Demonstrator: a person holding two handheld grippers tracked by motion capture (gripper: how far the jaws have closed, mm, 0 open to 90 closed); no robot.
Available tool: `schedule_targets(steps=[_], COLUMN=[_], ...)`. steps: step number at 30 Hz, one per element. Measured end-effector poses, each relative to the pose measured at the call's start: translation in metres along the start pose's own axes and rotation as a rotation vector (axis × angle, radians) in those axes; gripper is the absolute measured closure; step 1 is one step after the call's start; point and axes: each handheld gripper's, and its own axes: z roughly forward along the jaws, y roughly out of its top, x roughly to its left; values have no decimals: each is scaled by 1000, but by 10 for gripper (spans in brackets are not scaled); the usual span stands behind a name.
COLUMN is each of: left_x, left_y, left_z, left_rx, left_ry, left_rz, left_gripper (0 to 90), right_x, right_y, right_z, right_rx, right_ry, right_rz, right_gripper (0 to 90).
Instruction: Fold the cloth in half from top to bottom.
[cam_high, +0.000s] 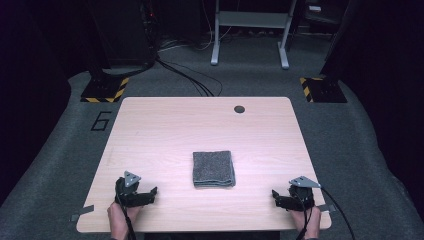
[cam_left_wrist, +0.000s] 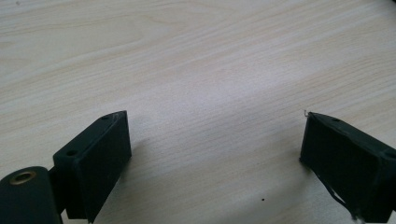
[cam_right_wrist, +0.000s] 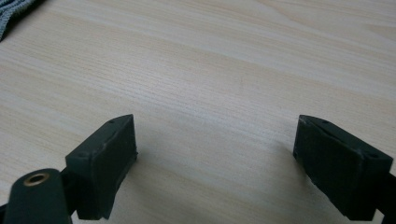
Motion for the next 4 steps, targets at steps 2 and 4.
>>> schedule_targets(steps=[2,4], left_x=[1,1], left_y=[1,1], left_z=[1,2], left_rx=[3,2], left_ry=[5,3], left_rz=[4,1], left_gripper=[64,60], right_x=[0,0], right_y=[0,0], right_z=[1,1], right_rx=[1,1], right_ry=[-1,-1], right_rz=[4,4], right_gripper=[120,119])
